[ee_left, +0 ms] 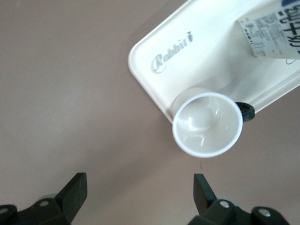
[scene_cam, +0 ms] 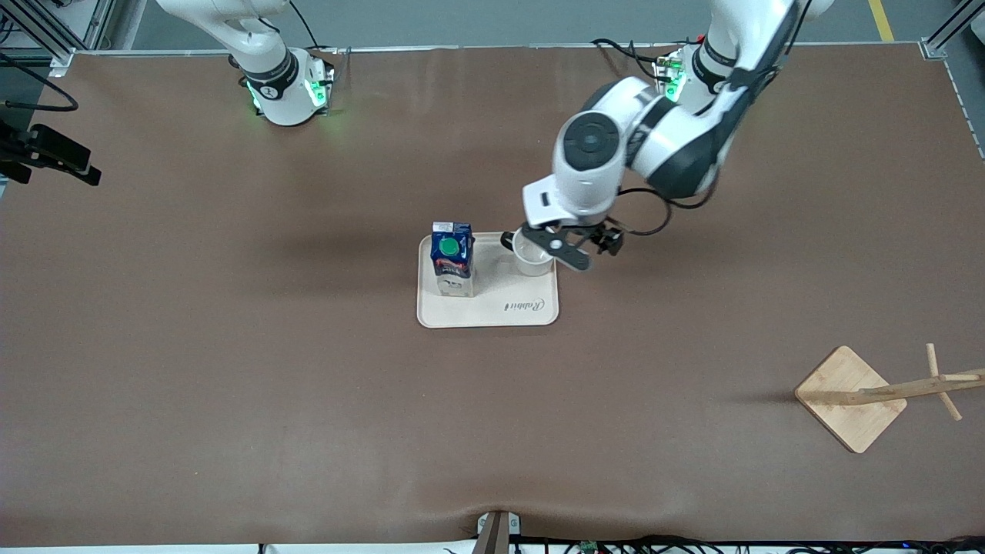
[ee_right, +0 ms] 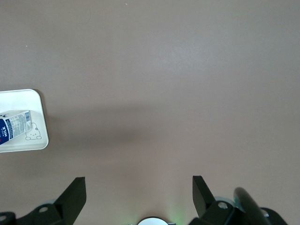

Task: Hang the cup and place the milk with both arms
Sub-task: 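Reach the left gripper to the white mug rim and grasp it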

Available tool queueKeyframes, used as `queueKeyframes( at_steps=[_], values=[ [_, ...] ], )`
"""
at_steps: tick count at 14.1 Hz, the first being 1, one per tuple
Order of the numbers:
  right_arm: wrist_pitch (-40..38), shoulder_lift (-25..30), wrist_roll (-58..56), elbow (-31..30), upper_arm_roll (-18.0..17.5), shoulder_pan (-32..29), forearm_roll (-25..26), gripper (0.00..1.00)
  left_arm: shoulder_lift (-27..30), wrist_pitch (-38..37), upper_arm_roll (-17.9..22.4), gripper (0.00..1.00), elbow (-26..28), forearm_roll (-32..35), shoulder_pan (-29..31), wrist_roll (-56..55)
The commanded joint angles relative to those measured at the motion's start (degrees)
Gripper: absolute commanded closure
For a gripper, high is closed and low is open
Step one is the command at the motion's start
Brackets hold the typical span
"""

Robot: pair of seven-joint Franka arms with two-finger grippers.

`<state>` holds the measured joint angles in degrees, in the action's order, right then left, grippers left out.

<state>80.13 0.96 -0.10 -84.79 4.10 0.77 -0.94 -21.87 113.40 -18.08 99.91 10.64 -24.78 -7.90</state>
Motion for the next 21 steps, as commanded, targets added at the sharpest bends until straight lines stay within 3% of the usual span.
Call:
queueKeyframes(
  at_steps=[1, 6, 13, 21],
  values=[
    [-0.3, 0.4, -0.6, 0.0, -0.8, -1.2, -0.5, 0.0, -5.7, 3.7, -0.1, 0.0, -3.3, 7.0, -2.8, 1.1],
    [-0.2, 0.4, -0.7, 0.1, -0.8, -1.3, -0.5, 0.0, -10.7, 11.0, -0.1, 0.0, -4.6, 7.7, -3.6, 11.8],
    [-0.5, 0.4, -0.7, 0.1, -0.8, -1.5, -0.5, 0.0, -10.8, 10.9, -0.2, 0.19, -4.1, 6.2, -1.4, 26.9],
    [-0.4, 0.4, -0.6, 0.1, -0.8, -1.6, -0.5, 0.0, -11.2, 10.8, -0.2, 0.3, -3.8, -4.0, -0.4, 40.4]
  ],
)
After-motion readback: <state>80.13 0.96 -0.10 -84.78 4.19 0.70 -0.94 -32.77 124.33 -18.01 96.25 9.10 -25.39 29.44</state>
